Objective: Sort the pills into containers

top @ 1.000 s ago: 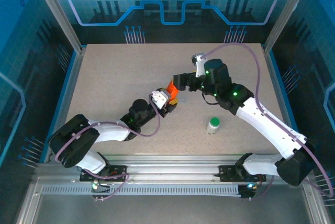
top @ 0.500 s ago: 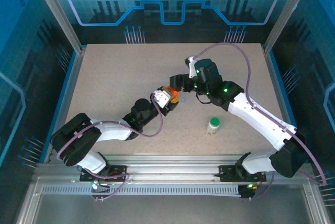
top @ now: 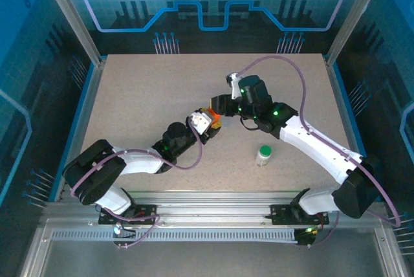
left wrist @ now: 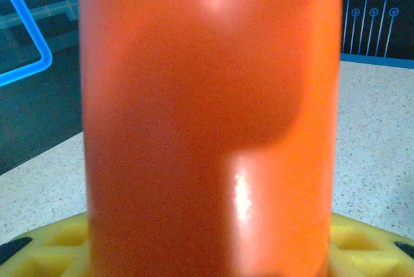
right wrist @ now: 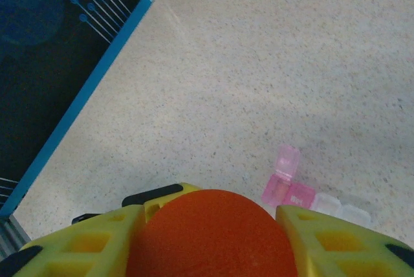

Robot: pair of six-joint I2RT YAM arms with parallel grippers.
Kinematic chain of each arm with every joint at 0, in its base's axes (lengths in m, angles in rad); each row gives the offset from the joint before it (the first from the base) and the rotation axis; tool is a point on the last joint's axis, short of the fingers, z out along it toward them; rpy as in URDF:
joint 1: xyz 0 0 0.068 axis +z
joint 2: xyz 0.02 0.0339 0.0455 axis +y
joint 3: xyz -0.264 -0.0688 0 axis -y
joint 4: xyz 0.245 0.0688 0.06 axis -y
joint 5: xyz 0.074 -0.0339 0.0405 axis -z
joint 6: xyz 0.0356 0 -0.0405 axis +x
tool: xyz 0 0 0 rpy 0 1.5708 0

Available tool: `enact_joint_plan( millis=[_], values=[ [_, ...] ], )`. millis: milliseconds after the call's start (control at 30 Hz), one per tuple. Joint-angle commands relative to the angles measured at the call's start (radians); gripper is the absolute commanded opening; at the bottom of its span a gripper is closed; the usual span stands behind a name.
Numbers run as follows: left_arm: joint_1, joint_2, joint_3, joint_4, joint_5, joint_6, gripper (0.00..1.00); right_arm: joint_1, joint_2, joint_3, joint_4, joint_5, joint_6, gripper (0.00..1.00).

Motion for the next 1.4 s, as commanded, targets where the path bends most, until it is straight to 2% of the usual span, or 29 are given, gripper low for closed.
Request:
enact_joint_plan(
  millis=[0, 133, 333, 500, 600, 733, 933, 1133, 1367],
  values=[
    [0.008, -0.027, 0.023, 0.047, 0.116, 0.005, 0.19, 0.010, -0.048, -0.103, 0.129, -0.079, -0.064, 0.38],
    [0.054, -0.076, 0.016, 0.025, 0.334, -0.044, 0.19, -0.007, -0.084, -0.169, 0.197, -0.165, -0.165, 0.32],
    [0.158, -0.132, -0.010, 0.068, 0.674, -0.152, 0.19, -0.016, -0.184, -0.208, 0.142, -0.455, -0.517, 0.35],
    [0.200, -0.155, -0.016, 0.100, 0.828, -0.217, 0.19, -0.043, -0.225, -0.186, 0.009, -0.555, -0.727, 0.35],
    [0.200, -0.146, -0.006, 0.113, 0.874, -0.241, 0.19, -0.071, -0.210, -0.146, -0.071, -0.617, -0.778, 0.37],
    [0.201, -0.124, 0.000, 0.153, 0.887, -0.267, 0.19, -0.092, -0.194, -0.117, -0.120, -0.638, -0.793, 0.54],
    [0.201, -0.119, 0.006, 0.134, 0.885, -0.266, 0.18, -0.135, -0.213, -0.115, -0.127, -0.623, -0.778, 0.69],
    [0.202, -0.122, -0.009, 0.113, 0.840, -0.241, 0.18, -0.176, -0.253, -0.128, -0.118, -0.604, -0.751, 0.91],
    [0.203, -0.118, -0.012, 0.110, 0.811, -0.235, 0.18, -0.197, -0.267, -0.128, -0.116, -0.594, -0.728, 0.96]
  ],
)
